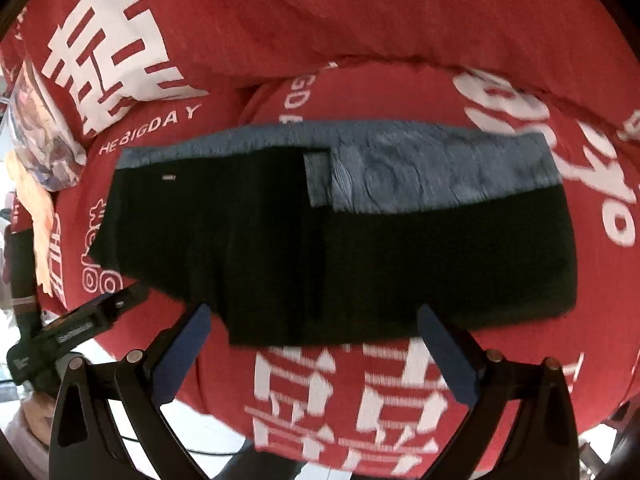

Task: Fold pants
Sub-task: 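Grasp the folded edge of the black trousers with the left gripper and lift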

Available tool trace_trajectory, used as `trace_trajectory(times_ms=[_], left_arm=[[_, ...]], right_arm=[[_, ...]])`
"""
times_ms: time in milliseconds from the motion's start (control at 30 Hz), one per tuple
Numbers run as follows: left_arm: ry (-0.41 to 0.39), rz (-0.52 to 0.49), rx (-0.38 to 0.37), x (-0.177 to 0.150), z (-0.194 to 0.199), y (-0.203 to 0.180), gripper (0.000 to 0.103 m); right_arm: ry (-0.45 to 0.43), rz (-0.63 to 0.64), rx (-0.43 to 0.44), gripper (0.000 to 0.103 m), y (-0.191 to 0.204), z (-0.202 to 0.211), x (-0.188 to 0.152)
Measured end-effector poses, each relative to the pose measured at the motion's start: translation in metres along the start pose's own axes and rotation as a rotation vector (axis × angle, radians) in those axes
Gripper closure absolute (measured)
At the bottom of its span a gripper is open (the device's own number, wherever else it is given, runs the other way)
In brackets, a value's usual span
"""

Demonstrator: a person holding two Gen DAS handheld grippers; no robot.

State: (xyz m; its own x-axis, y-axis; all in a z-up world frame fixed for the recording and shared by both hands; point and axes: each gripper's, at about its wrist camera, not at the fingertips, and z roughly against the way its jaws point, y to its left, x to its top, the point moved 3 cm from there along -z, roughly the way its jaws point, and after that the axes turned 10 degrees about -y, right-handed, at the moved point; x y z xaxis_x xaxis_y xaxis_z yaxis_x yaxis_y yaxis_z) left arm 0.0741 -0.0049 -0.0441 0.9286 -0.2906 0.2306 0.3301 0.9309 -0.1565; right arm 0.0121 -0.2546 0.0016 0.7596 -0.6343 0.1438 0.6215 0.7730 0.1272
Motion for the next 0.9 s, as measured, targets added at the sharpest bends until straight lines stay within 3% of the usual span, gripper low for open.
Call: trace_trajectory(times_ms=[167, 300, 600, 800, 900], left_arm=[[-0.022, 0.086, -0.01, 0.013, -0.007, 0.025, 0.0], [-0.022, 0.132, -0.032, 0.015, -0.017, 0.027, 0.0], [-0.08, 0.242, -0.121, 0.029, -0.023, 0.047, 0.0], [-0.015, 0.295, -0.215, 0.019, -0.039, 0.064, 0.0], [-0.044, 0.316, -0.28, 0.019, -0.038, 0.063, 0.0]], right_arm=[[0.032, 0.024, 0.001, 0.0, 0.005, -0.035, 0.011], [0.079, 0.014, -0.021, 0.001, 0.002, -0.06, -0.003], [0.081, 0.027, 0.009, 0.0, -0.003, -0.059, -0.008], [0.081, 0.034, 0.001, 0.0, -0.002, -0.059, -0.009], [0.08, 0.033, 0.004, 0.0, -0.001, -0.059, -0.008]])
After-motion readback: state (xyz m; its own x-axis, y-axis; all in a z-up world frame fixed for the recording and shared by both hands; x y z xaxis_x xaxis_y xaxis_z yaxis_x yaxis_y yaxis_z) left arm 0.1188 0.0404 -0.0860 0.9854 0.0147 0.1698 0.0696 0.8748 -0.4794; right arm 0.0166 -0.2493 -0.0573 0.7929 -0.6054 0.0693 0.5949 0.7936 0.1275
